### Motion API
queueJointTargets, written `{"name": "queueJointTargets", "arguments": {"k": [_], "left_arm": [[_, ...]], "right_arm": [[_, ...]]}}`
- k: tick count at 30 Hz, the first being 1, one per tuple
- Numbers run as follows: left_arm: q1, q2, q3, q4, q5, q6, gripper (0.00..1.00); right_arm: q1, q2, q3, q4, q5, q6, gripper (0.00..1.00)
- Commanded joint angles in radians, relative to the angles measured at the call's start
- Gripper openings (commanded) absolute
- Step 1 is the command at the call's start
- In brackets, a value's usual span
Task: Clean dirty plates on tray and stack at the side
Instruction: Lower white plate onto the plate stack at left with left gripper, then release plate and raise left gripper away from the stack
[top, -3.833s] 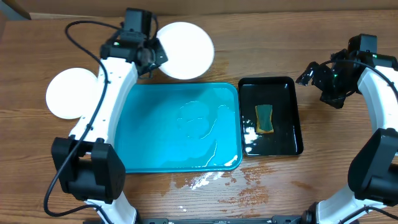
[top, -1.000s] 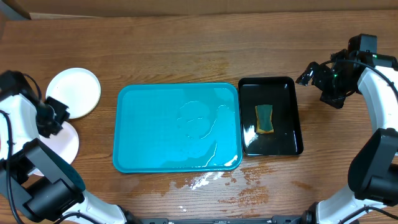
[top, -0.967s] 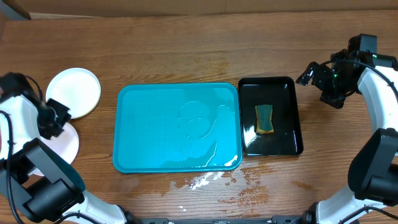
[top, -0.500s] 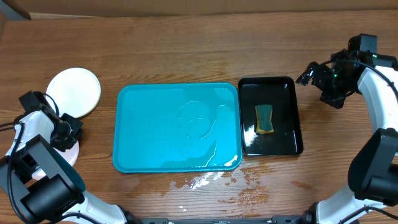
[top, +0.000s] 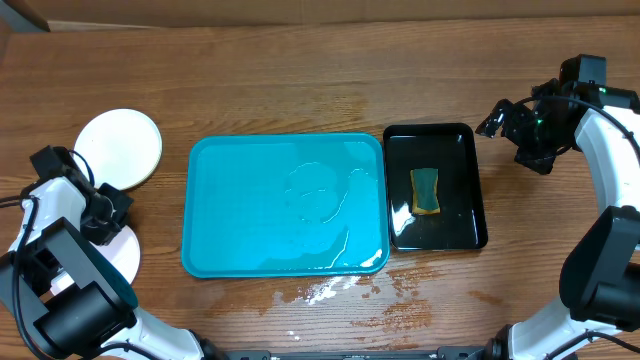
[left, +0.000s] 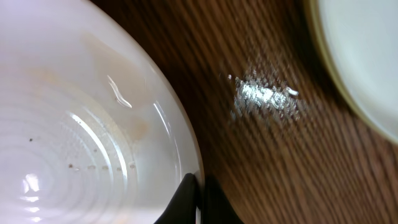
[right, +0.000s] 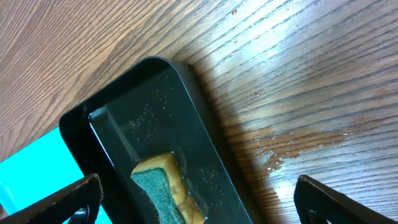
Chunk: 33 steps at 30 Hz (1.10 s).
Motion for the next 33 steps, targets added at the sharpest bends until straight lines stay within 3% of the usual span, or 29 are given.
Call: {"name": "queueJointTargets", "arguments": {"k": [1, 11, 17, 25, 33], "left_arm": [[-0.002, -0.029, 0.093, -0.042, 0.002, 0.015, 0.04], [-0.127, -0.032, 0.359, -0.105, 0.005, 0.036, 0.04], [-0.278, -0.032, 0.370, 0.026, -0.027, 0.049, 0.04], [-0.436, -0.019, 0.369, 0.138, -0.245, 0.117, 0.04], [-0.457, 0.030, 0.369, 0.169, -0.286, 0.154, 0.04]], "right_arm": [[-0.003, -0.010, 0.026, 0.002, -0.005, 0.004, 1.00], [-0.003, -0.010, 0.026, 0.002, -0.006, 0.004, 1.00], [-0.003, -0.010, 0.026, 0.002, -0.005, 0.004, 1.00], [-0.003, -0.010, 0.026, 0.002, -0.006, 0.004, 1.00], [-0.003, -0.010, 0.026, 0.002, -0.006, 0.004, 1.00]]}}
